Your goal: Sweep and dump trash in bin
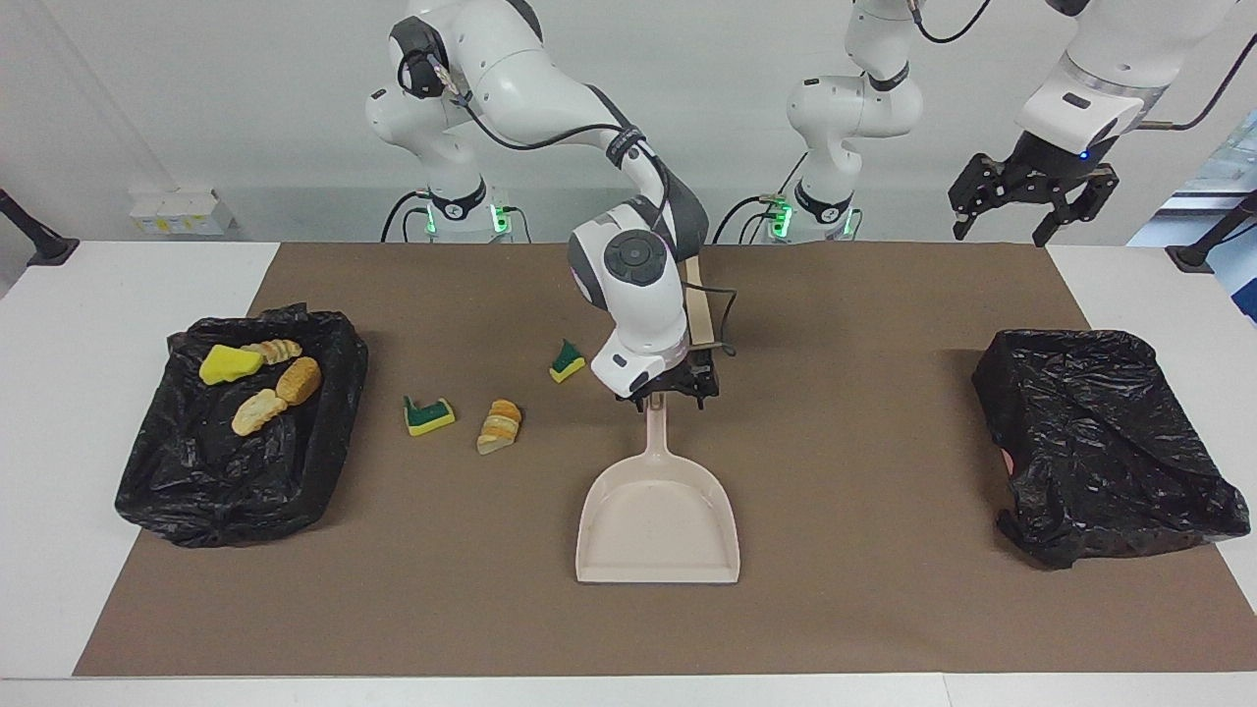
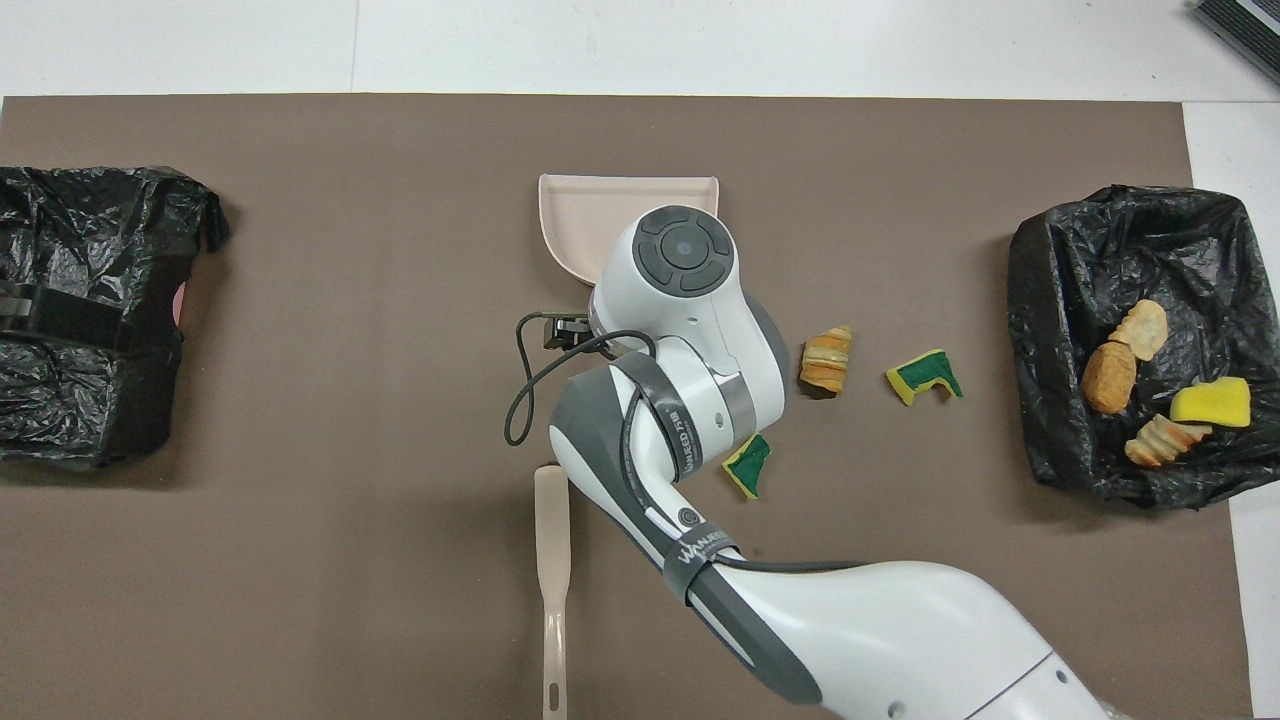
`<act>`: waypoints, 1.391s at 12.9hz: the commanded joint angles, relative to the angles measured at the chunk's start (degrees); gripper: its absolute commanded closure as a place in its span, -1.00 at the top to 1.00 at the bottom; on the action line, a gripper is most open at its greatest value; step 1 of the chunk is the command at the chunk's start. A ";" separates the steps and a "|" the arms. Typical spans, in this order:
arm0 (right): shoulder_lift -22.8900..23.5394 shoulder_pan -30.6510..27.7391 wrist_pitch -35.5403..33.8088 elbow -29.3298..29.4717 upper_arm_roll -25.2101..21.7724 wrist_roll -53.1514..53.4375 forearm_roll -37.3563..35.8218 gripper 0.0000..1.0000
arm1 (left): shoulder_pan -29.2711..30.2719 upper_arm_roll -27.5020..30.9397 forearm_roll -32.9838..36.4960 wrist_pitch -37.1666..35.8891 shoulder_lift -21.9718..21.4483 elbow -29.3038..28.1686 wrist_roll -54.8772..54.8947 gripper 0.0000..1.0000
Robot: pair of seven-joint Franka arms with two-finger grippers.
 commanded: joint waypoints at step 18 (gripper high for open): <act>-26.31 22.34 13.45 -41.98 0.06 22.24 0.59 1.00 | -16.12 -1.39 0.47 18.41 5.49 -7.01 -14.85 1.00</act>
